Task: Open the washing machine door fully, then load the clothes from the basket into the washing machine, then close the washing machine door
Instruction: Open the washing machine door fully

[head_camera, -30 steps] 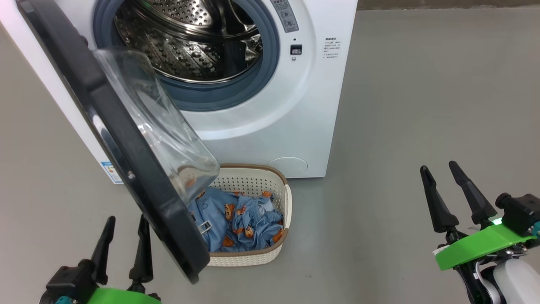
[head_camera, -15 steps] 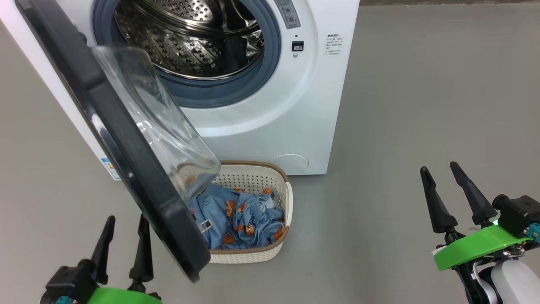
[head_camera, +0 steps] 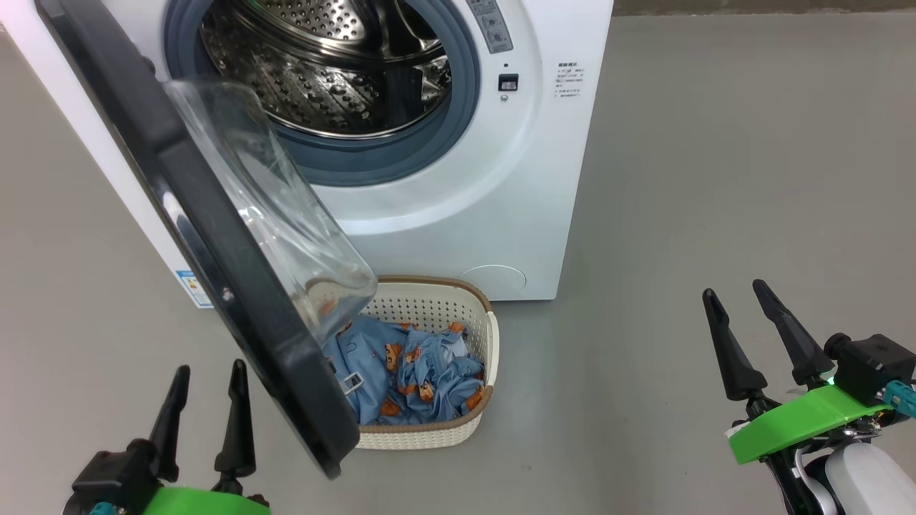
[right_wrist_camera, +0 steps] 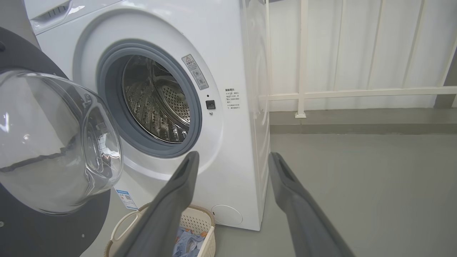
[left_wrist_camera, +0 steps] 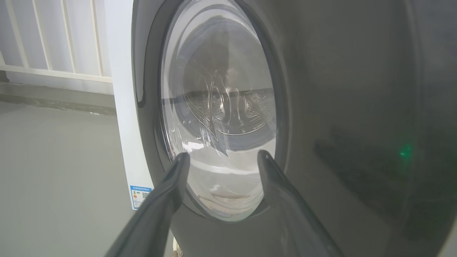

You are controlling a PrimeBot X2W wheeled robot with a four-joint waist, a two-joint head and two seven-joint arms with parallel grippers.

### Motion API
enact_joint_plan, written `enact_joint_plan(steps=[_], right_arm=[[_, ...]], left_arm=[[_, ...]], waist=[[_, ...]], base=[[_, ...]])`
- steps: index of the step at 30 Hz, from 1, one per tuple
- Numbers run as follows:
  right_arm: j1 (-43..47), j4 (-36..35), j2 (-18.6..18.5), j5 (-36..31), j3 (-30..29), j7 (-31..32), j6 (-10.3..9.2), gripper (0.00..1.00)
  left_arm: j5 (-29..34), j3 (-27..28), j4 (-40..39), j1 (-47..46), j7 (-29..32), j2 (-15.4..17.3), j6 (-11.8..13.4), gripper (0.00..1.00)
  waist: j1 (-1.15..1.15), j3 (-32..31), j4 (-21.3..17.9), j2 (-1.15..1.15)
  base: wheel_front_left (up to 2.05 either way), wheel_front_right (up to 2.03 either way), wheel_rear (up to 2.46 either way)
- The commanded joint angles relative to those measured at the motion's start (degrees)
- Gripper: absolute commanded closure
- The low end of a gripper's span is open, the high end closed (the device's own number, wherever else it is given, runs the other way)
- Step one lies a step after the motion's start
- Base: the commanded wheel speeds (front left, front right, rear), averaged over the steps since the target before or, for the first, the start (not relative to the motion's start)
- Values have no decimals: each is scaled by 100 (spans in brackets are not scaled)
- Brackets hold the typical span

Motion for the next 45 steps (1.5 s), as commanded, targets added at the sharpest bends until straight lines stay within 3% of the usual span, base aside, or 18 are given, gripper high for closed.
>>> enact_joint_plan(steps=[1, 18, 19, 20, 21, 30, 39, 45], right_arm=[[-127, -120, -87, -62, 114, -54, 31, 0], [-138, -98, -83, -13, 214, -54, 31, 0], [-137, -96, -81, -11, 220, -54, 31, 0], [-134, -94, -79, -8, 223, -54, 31, 0], [-130, -91, -79, -3, 226, -54, 31, 0], [-120, -58, -55, 31, 277, -54, 31, 0], [-102, -35, -38, 81, 354, -55, 31, 0], [-111, -20, -35, 116, 390, -55, 31, 0]], left_arm=[[53, 202, -139, -179, -37, 75, -9, 0], [74, 209, -107, -179, -37, 46, -33, 0], [73, 208, -104, -177, -37, 44, -34, 24], [73, 206, -103, -175, -37, 43, -36, 58], [75, 204, -112, -176, -37, 42, -38, 100], [201, 348, -620, -184, -37, -21, -6, 100], [396, 401, -1796, -146, -37, -135, -58, 100], [419, 155, -2448, -73, -37, -175, -123, 100]], waist=[[0, -8, 8, 0], [0, -54, 55, 0], [0, -61, 57, 0], [0, -65, 60, 0], [0, -71, 64, 0], [0, -107, 106, 0], [0, -152, 133, 0], [0, -145, 141, 0]], base=[[0, 0, 0], [0, 0, 0], [0, 0, 0], [0, 0, 0], [0, 0, 0], [0, 0, 0], [0, 0, 0], [0, 0, 0]])
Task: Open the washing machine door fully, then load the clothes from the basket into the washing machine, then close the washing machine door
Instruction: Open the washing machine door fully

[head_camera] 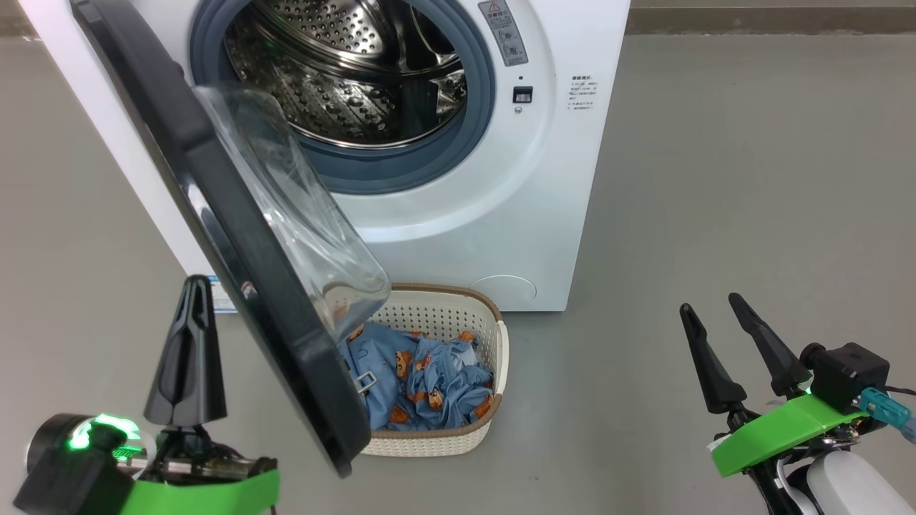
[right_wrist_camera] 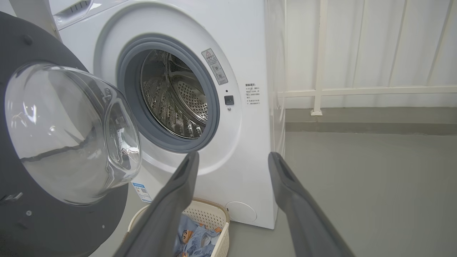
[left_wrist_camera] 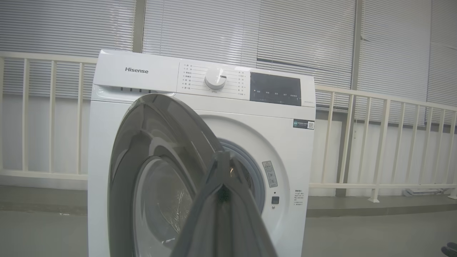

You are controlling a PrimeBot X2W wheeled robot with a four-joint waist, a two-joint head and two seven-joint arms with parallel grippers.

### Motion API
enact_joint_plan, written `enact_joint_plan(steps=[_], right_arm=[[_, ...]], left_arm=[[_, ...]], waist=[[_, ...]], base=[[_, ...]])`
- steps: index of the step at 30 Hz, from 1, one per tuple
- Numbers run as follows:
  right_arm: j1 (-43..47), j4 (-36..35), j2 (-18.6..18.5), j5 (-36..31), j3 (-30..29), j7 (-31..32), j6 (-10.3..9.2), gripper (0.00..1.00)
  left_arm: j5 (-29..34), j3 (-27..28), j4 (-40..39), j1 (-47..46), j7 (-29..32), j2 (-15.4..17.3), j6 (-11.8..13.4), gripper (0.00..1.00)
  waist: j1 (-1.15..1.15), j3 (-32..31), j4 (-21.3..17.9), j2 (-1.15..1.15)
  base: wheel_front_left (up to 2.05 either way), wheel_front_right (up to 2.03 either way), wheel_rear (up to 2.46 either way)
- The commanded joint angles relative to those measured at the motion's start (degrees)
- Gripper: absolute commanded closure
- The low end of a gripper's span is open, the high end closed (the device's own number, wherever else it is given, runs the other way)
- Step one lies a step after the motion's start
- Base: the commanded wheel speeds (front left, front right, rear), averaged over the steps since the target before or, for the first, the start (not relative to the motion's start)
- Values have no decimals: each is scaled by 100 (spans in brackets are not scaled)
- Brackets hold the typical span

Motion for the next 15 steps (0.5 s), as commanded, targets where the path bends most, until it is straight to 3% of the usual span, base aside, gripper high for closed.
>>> enact_joint_plan(steps=[1, 15], right_arm=[[-116, -105, -59, 53, 99, -53, 31, 0], [-135, -89, -12, 89, 139, -53, 31, 0]], left_arm=[[50, 68, -349, -73, -36, 42, -49, 100], [10, -885, -931, 97, 151, 94, -103, 100]], waist=[[0, 3, -2, 0], [0, 40, -31, 0]], base=[[0, 0, 0], [0, 0, 0]])
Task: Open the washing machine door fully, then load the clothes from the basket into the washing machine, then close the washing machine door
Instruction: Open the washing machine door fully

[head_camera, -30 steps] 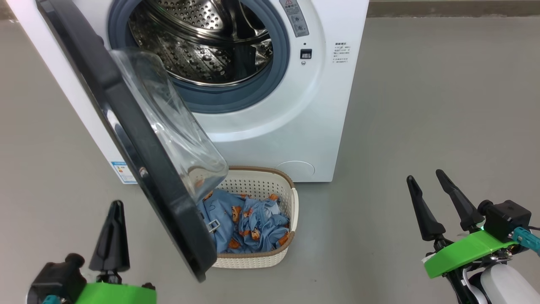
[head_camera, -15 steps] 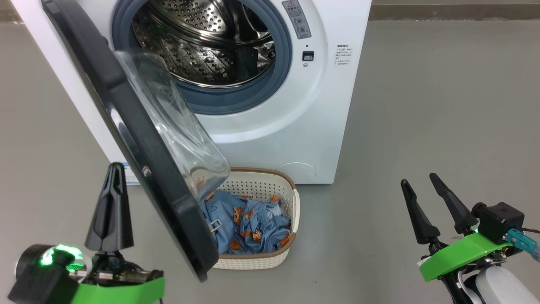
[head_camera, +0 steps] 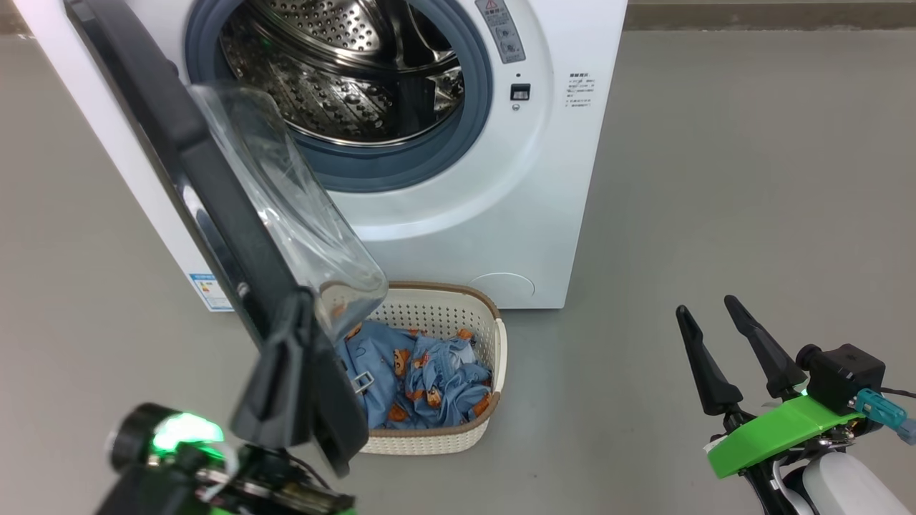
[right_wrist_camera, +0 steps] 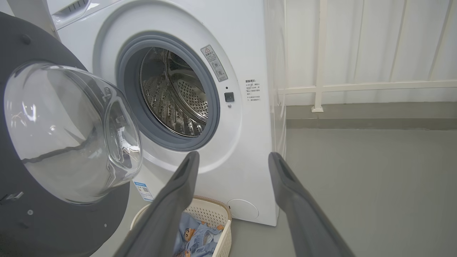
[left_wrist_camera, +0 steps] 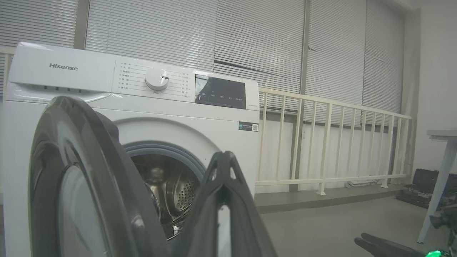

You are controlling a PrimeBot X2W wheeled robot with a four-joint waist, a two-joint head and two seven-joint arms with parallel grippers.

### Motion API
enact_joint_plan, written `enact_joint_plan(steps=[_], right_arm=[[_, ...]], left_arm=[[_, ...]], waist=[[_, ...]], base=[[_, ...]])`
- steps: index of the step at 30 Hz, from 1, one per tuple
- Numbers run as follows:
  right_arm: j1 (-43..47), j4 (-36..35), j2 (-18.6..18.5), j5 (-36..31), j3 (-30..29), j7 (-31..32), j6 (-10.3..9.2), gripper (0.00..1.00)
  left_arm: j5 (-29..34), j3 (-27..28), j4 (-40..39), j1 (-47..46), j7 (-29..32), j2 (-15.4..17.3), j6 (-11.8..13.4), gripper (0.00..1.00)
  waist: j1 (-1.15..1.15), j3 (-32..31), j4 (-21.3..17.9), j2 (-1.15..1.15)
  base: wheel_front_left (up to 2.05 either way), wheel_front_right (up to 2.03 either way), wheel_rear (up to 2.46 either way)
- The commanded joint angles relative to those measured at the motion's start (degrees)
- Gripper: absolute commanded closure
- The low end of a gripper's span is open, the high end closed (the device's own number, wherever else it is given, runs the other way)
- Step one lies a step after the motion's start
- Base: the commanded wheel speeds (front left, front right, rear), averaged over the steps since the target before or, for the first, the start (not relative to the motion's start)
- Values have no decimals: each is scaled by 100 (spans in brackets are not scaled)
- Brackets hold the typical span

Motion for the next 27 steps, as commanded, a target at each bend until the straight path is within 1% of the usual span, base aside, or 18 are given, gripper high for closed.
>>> enact_joint_plan(steps=[1, 7, 13, 20, 27], right_arm=[[-138, -110, -45, 48, 92, -53, 31, 0], [-180, -106, -9, 67, 79, -53, 31, 0], [-181, -82, 36, 81, 80, -53, 31, 0], [-185, -65, 55, 100, 86, -53, 31, 0], [-202, -39, 68, 116, 92, -53, 31, 0]], left_arm=[[-16, 65, -78, -67, 67, 63, -20, 100], [-203, -254, 352, -63, 223, 83, -28, 100], [-384, -289, 895, -118, 456, 123, -29, 100], [-577, -402, 1392, -173, 598, 88, -27, 100], [-678, -391, 1805, -300, 670, 51, 46, 100]], waist=[[0, 14, -8, 0], [0, 71, -39, 0], [0, 56, -101, 0], [0, 67, -184, 0], [0, 73, -216, 0]], base=[[0, 0, 0], [0, 0, 0], [0, 0, 0], [0, 0, 0], [0, 0, 0]])
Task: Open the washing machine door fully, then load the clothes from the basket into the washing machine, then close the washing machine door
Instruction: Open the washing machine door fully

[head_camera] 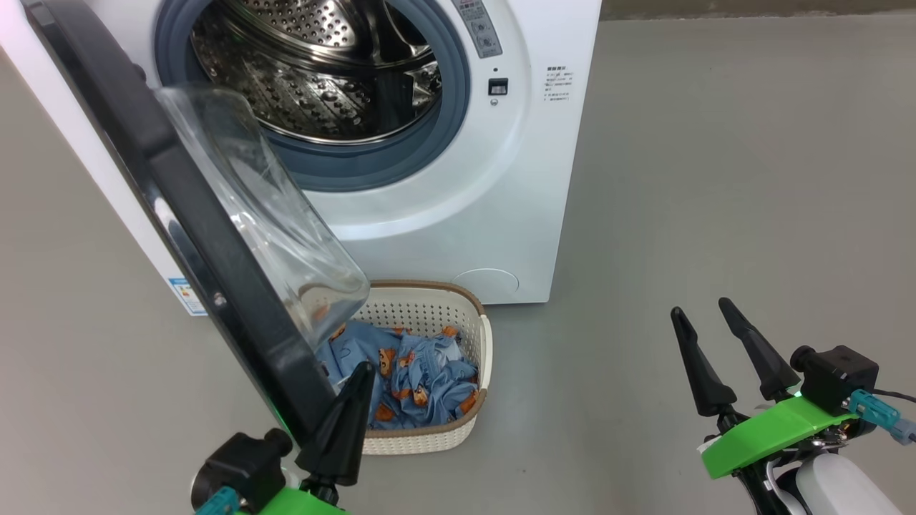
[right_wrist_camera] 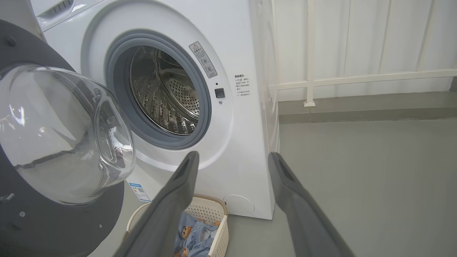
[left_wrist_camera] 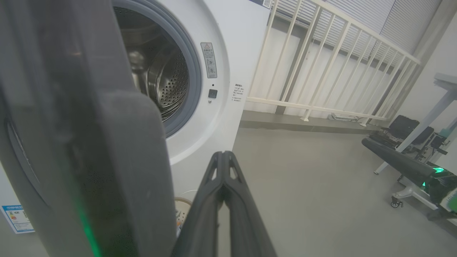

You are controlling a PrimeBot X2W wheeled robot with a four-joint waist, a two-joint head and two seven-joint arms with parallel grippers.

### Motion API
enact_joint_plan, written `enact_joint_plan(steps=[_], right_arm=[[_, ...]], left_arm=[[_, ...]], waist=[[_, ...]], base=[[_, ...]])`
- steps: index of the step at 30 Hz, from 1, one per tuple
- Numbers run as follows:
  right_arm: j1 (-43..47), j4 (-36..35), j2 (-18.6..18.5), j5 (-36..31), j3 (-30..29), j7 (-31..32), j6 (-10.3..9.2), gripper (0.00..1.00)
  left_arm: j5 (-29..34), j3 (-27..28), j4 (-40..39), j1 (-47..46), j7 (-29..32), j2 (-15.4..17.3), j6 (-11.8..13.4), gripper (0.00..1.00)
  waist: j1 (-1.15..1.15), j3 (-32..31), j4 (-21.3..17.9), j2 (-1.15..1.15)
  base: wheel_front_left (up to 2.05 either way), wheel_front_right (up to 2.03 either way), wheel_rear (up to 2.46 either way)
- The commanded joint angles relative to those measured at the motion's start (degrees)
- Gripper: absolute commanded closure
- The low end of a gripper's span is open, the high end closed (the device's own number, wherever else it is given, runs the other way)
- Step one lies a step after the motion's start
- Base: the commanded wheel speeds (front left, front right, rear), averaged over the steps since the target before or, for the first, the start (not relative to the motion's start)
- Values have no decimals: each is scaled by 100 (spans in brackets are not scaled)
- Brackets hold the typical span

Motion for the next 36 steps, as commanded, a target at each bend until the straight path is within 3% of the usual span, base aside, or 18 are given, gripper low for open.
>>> enact_joint_plan(steps=[1, 22, 36], right_arm=[[-190, -102, -32, 94, 96, -53, 31, 0], [-185, -55, -28, 160, 125, -54, 31, 0], [-149, -23, -45, 187, 153, -54, 31, 0]], left_arm=[[-64, 170, -51, -277, 35, -4, 49, 100], [-268, 494, 452, -419, -62, 81, 337, 100], [-372, 719, 403, -268, -92, 280, 496, 100]], waist=[[0, -5, -4, 0], [0, -26, 100, 0], [0, -116, 600, 0]], base=[[0, 0, 0], [0, 0, 0], [0, 0, 0]])
